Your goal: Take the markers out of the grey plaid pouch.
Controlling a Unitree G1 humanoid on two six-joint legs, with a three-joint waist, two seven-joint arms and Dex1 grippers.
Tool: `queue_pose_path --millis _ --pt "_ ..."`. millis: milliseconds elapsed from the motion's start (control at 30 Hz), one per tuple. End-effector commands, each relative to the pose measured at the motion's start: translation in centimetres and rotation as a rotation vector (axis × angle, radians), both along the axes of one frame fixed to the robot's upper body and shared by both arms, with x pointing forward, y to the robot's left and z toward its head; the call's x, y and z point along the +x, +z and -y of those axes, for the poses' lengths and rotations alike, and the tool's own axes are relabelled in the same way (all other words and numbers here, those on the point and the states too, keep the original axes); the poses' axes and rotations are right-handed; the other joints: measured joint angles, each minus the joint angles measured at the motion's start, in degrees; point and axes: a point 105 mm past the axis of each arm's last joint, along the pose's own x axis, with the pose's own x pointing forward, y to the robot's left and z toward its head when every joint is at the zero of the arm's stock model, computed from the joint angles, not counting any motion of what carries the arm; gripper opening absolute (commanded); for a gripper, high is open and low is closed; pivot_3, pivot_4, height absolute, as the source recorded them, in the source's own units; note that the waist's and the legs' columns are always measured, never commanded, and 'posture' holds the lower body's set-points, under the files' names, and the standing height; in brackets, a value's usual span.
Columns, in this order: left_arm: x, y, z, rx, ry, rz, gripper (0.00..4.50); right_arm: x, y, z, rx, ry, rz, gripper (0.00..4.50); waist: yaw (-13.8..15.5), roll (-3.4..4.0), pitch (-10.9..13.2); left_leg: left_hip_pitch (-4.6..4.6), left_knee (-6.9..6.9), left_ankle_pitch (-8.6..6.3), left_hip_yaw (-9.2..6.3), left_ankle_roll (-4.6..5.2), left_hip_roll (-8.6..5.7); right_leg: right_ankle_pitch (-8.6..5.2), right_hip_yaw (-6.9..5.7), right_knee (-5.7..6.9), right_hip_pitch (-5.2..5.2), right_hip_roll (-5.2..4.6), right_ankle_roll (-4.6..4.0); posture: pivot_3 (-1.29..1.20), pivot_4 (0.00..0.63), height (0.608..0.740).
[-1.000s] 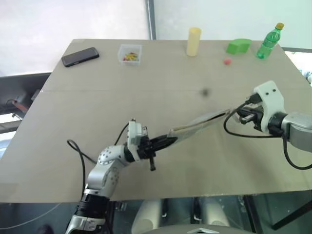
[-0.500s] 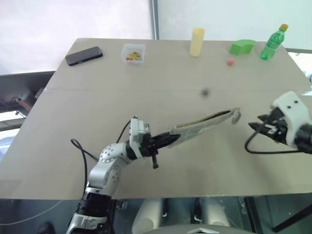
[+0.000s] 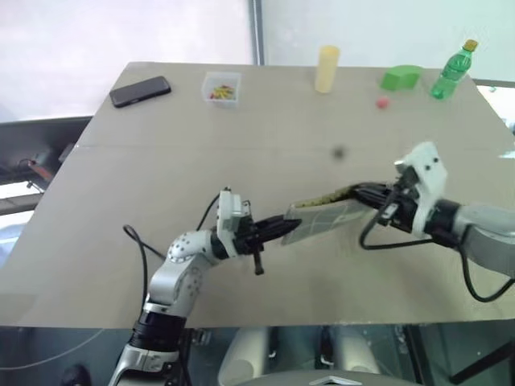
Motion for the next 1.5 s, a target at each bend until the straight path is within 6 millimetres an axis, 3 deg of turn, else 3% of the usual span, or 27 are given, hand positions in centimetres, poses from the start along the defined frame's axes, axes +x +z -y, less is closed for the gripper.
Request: queue_pose_path --millis 33,233,467,600,700,933,1200,1333,1500 --pt "-0.5 0.7 0.3 -0.025 -0.015 0.035 0.00 -0.6 -1.6 -1.1 -0.119 0.077 -0.042 0.17 -0.15 0.00 0.00 0.00 0.00 0.00 0.00 0.00 -0.01 0.00 0.00 -0.03 0.02 0.00 0.00 0.00 0.150 0.740" --pt "-0.9 0.5 0.4 -0.046 -0.047 0.002 0.00 -2.7 -3.6 -1.0 -0.448 0.284 -0.048 0.17 -0.24 0.05 0.01 0.04 0.02 -0.15 0.03 0.24 0.03 -0.01 0.01 -0.01 0.00 0.04 0.01 0.00 0.150 0.740" --pt "-0.8 -0.3 0.7 -0.062 -0.075 -0.059 0.00 -0.7 -5.3 -2.4 -0.761 0.529 0.169 0.17 -1.49 0.05 0.01 0.07 0.14 -0.14 0.02 0.22 0.07 -0.10 0.03 0.01 -0.04 0.08 0.21 0.00 0.150 0.740" --pt "-0.7 -1.0 0.8 -0.070 -0.089 -0.132 0.00 1.3 -5.1 -3.4 -0.854 0.575 0.300 0.17 -1.63 0.05 0.01 0.06 0.18 0.01 0.03 -0.01 0.07 -0.03 0.04 0.03 -0.04 0.08 0.13 0.00 0.150 0.740" --pt "-0.3 -1.4 0.5 -0.088 -0.080 -0.191 0.00 2.2 -5.1 -3.2 -0.919 0.577 0.376 0.99 -1.42 0.05 0.01 0.06 0.19 0.01 0.02 -0.03 0.07 0.01 0.01 0.05 -0.02 0.09 0.08 0.00 0.150 0.740" --pt "0.3 -1.7 -0.2 -0.117 -0.071 -0.267 0.00 1.6 -5.8 -2.7 -0.981 0.643 0.365 4.37 -1.47 0.05 0.01 0.06 0.25 0.02 0.03 -0.05 0.06 0.01 0.01 0.04 0.00 0.08 0.09 0.00 0.150 0.740" --pt "0.6 -1.1 -1.1 -0.214 -0.132 -0.435 0.00 2.2 -5.8 -2.4 -0.929 0.571 0.200 4.45 -1.55 0.05 0.01 0.11 0.27 0.04 0.00 -0.12 0.10 0.02 -0.01 0.10 0.02 0.07 0.09 0.00 0.150 0.740" --pt "0.2 0.0 -1.4 -0.278 -0.218 -0.542 0.00 1.4 -4.0 -2.6 -0.861 0.552 0.078 4.45 -1.57 0.06 0.02 0.09 0.29 0.04 -0.01 -0.12 0.10 0.02 0.00 0.16 0.00 0.07 0.08 0.00 0.150 0.740" --pt "-0.4 0.0 -1.3 -0.274 -0.287 -0.615 0.00 0.9 -2.8 -2.6 -0.873 0.559 0.060 4.45 -1.54 0.06 0.02 0.07 0.33 0.03 -0.12 -0.11 0.06 0.02 -0.06 0.19 0.00 0.03 0.08 0.00 0.150 0.740"
